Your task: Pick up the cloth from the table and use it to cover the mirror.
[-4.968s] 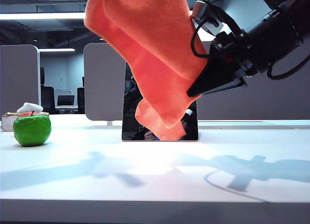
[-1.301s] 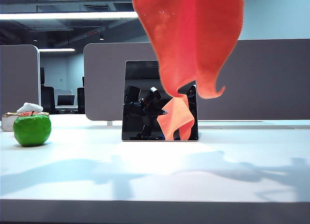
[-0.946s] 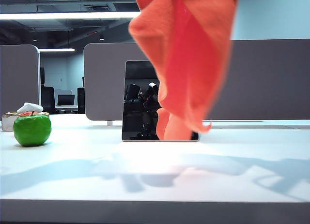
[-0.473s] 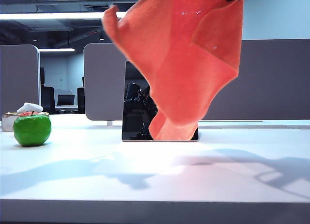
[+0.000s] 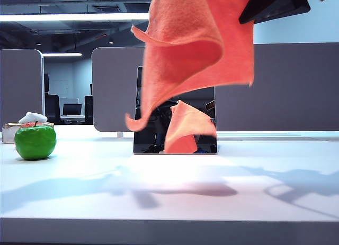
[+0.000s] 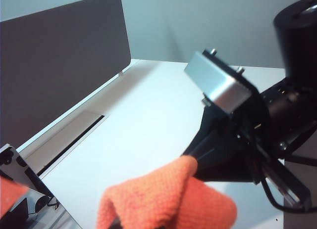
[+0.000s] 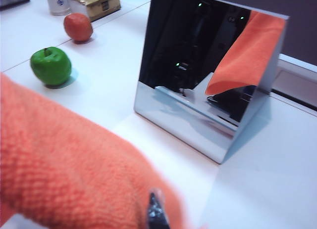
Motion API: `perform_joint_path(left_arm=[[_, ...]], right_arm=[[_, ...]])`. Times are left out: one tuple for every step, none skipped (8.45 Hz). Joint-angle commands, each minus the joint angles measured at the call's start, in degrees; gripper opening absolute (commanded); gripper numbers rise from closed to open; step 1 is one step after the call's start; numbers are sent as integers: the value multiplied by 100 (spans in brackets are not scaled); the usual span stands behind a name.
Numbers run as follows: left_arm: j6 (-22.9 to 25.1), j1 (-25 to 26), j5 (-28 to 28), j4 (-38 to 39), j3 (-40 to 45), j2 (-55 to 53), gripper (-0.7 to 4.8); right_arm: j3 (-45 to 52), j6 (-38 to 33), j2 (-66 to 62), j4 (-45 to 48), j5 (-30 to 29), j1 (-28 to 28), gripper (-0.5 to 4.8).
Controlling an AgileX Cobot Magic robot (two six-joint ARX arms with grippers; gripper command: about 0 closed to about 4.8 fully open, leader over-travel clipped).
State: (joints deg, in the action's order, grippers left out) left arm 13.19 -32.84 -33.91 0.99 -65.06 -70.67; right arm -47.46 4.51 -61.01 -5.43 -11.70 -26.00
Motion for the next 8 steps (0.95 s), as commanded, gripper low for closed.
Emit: perform_joint_path(left_arm=[[-168, -2, -125, -267, -33, 214, -6], [-278, -4, -197, -304, -33, 289, -6], [-299, -2, -197, -306, -33, 289, -6], [-354, -2, -223, -304, -33, 289, -6], [-378, 4, -153, -282, -33, 433, -6], [-376, 4, -26, -282, -33, 498, -6], [-376, 4, -31, -278, -33, 514, -6], [-378, 2, -13, -234, -33, 546, -6]], right_arm=[[-33, -13, -413, 267, -870, -7, 46], [-33, 0, -483, 310, -1493, -7, 80], [-33, 2, -492, 304, -1690, -7, 87], [-33, 2, -503, 289, -1766, -7, 87], [-31, 210, -544, -31, -2295, -7, 109], [-31, 310, -546, -214, -2549, -9, 109], [-31, 308, -546, -254, -2603, -9, 109], [-31, 323, -546, -354, -2850, -11, 118]])
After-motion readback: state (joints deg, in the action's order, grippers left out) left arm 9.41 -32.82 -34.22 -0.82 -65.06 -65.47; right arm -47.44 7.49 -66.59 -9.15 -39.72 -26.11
